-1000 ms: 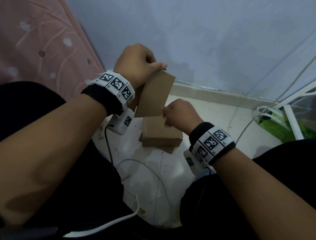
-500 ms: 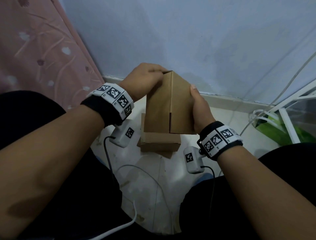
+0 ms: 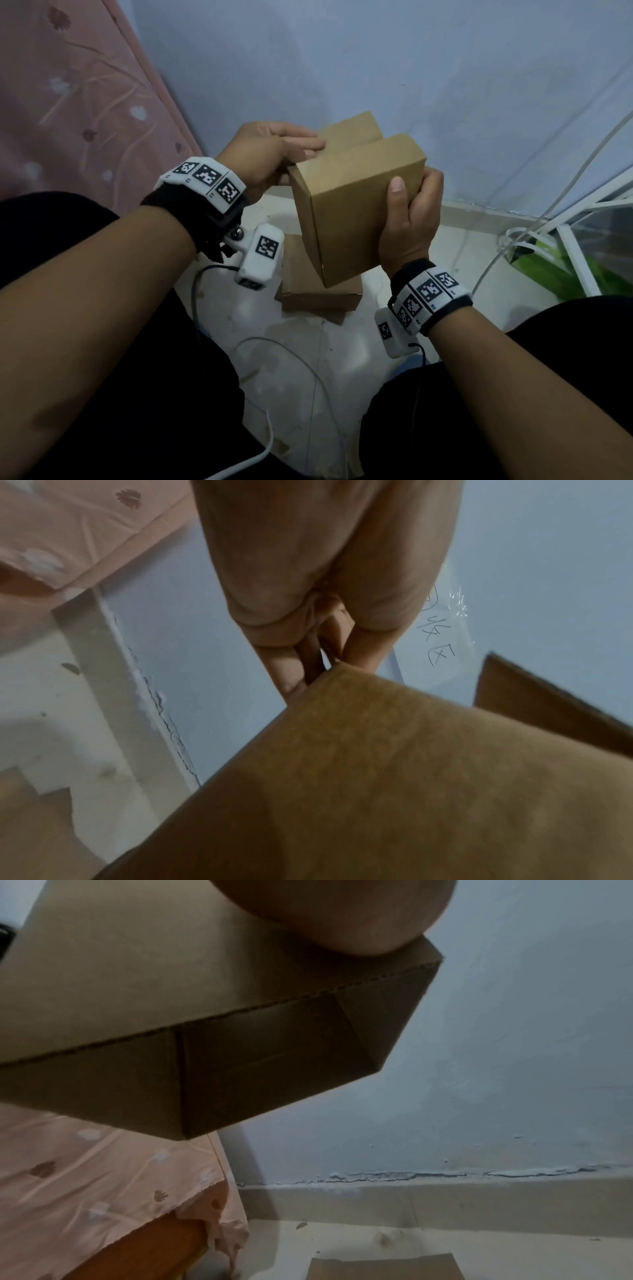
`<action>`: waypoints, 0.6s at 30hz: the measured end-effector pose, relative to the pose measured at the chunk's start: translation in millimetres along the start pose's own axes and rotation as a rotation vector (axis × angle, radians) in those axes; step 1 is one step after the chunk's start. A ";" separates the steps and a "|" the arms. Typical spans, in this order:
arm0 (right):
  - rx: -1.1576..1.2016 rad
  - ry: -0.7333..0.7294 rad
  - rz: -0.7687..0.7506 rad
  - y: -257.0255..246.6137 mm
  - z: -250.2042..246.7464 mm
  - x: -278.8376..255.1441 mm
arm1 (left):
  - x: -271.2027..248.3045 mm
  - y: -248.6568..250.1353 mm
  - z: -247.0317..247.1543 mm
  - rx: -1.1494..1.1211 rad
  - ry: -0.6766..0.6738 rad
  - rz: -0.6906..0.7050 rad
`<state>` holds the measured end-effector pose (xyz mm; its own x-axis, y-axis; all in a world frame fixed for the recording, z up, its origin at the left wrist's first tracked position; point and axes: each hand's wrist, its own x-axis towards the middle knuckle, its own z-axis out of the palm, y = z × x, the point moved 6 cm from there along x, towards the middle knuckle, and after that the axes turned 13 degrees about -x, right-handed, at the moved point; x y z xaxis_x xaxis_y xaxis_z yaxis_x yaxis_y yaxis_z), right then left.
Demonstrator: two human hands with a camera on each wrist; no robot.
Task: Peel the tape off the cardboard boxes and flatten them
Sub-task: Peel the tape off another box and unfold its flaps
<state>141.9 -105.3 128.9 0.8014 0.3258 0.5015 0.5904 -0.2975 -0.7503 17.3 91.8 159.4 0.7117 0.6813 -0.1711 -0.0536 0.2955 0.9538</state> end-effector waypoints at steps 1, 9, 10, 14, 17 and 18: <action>-0.016 -0.016 0.013 1.5 2.3 0.8 | 1.0 -1.1 -1.5 0.007 0.002 0.001; 0.022 -0.573 0.672 20.6 44.1 -14.4 | -15.3 -12.6 34.9 0.739 -0.110 0.549; 0.064 -0.632 0.720 19.6 47.8 -18.6 | -19.8 -16.0 41.9 0.833 -0.167 0.620; 0.165 -0.653 0.812 25.7 50.0 -23.2 | -23.6 -20.4 48.2 0.779 -0.214 0.672; 0.259 -0.596 0.836 29.9 48.3 -18.9 | -26.7 -16.8 50.2 0.714 -0.179 0.682; 0.301 -0.561 0.837 29.2 48.4 -16.5 | -24.4 -14.4 47.5 0.676 -0.131 0.674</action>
<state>141.3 -75.9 77.9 0.7381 0.5111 -0.4404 -0.2415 -0.4092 -0.8799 34.0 39.1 161.5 0.7537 0.4744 0.4548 -0.0945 -0.6066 0.7894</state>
